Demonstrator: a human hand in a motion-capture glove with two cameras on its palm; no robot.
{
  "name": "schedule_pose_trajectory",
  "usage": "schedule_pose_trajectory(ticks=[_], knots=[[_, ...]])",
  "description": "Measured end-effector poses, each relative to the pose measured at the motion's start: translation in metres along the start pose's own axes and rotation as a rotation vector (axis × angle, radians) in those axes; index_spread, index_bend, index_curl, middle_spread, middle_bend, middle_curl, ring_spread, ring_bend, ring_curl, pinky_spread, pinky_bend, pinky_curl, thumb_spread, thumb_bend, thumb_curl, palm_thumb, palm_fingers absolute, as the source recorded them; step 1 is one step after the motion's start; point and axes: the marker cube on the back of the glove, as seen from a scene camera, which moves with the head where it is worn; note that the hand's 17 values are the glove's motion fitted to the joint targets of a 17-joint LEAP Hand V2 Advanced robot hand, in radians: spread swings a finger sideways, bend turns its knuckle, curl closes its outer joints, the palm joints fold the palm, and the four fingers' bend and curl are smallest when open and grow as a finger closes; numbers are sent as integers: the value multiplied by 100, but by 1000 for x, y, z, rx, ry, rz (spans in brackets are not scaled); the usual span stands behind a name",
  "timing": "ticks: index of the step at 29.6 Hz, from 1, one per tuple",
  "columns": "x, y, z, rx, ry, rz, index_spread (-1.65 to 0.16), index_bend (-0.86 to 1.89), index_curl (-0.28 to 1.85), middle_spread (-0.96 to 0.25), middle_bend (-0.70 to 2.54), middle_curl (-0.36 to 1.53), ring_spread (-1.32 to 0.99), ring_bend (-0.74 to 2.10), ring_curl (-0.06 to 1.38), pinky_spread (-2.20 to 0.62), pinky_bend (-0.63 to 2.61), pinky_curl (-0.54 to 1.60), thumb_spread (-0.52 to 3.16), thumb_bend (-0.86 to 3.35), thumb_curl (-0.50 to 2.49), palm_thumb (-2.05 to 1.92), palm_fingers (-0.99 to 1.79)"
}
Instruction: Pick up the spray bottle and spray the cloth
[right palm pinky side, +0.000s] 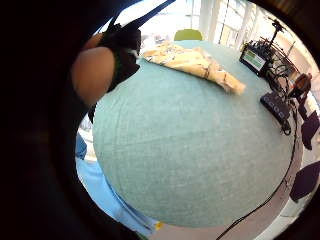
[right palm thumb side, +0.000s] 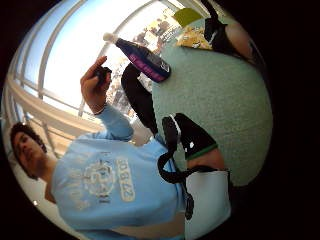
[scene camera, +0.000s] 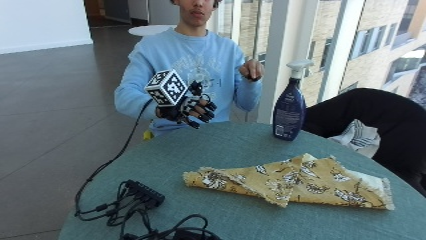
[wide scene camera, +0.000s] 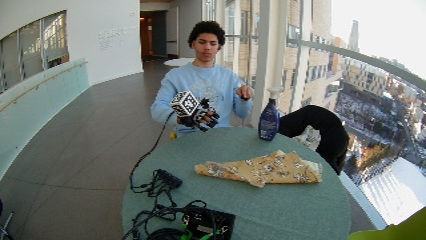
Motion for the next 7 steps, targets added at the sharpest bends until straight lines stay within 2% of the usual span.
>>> schedule_pose_trajectory(ticks=[7], knots=[[2, -1, 0, -6, -25, 12, -33, 19, 35, -9, 22, 43, -1, 17, 30, 23, 17, 34, 106, -2, 40, 69, 76]])
